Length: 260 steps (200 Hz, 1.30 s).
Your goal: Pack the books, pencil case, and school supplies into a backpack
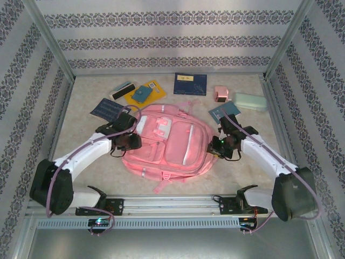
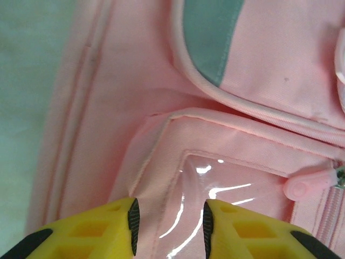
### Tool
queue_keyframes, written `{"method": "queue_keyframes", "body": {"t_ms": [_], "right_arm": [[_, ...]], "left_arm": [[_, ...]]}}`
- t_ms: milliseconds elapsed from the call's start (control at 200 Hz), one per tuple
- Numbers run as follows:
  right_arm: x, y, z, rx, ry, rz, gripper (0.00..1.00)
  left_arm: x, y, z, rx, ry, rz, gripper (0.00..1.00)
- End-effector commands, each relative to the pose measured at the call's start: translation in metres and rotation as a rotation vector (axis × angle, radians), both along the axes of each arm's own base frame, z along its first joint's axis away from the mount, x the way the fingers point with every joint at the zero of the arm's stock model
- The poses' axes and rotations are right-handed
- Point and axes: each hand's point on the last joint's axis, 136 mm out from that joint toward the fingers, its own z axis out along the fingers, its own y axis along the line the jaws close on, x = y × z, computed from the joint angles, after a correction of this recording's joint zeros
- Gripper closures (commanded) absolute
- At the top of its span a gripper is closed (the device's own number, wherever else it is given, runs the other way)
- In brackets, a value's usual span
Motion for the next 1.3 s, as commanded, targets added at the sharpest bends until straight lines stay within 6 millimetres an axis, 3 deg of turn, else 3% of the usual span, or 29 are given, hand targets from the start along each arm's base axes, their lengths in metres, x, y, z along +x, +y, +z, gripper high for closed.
{"method": "queue_keyframes", "body": {"t_ms": [0,120,245,335,425,530,640,689,749,824,914,1129,1294], "right_arm": [[0.019,0.008,0.019,0.001,-0.080,0.032,0.62],[0.031,-0.014,0.043,-0.123,-0.180,0.021,0.43],[0.048,-0.033,0.064,-0.184,-0.257,-0.021,0.43],[0.066,-0.039,0.076,-0.210,-0.288,-0.072,0.44],[0.088,-0.046,0.093,-0.237,-0.314,-0.141,0.45],[0.120,-0.054,0.116,-0.299,-0.380,-0.165,0.40],[0.151,-0.070,0.125,-0.331,-0.369,-0.207,0.29],[0.162,-0.079,0.121,-0.326,-0.344,-0.243,0.26],[0.173,-0.085,0.114,-0.303,-0.316,-0.274,0.15],[0.189,-0.095,0.102,-0.323,-0.264,-0.266,0.13],[0.210,-0.104,0.091,-0.361,-0.231,-0.249,0.13],[0.268,-0.076,0.047,-0.118,-0.250,-0.192,0.26],[0.292,-0.065,0.008,-0.055,-0.191,-0.145,0.30]], "left_arm": [[-0.013,0.031,-0.010,0.080,0.056,0.073,0.61],[-0.005,0.039,-0.009,0.117,0.062,0.080,0.60],[0.011,0.028,0.009,0.077,0.010,0.032,0.58],[0.023,0.015,0.033,0.022,-0.056,-0.027,0.57],[0.038,0.013,0.062,0.030,-0.134,-0.042,0.57],[0.052,0.012,0.089,0.020,-0.203,-0.023,0.56],[0.054,-0.009,0.106,-0.026,-0.240,-0.063,0.55],[0.051,-0.021,0.111,-0.026,-0.253,-0.101,0.54],[0.045,-0.036,0.114,-0.040,-0.258,-0.141,0.53],[0.038,-0.054,0.116,-0.066,-0.280,-0.201,0.51],[0.032,-0.060,0.119,-0.014,-0.303,-0.273,0.50],[0.043,-0.059,0.131,0.001,-0.334,-0.281,0.48],[0.059,-0.064,0.129,-0.020,-0.311,-0.271,0.48]]}}
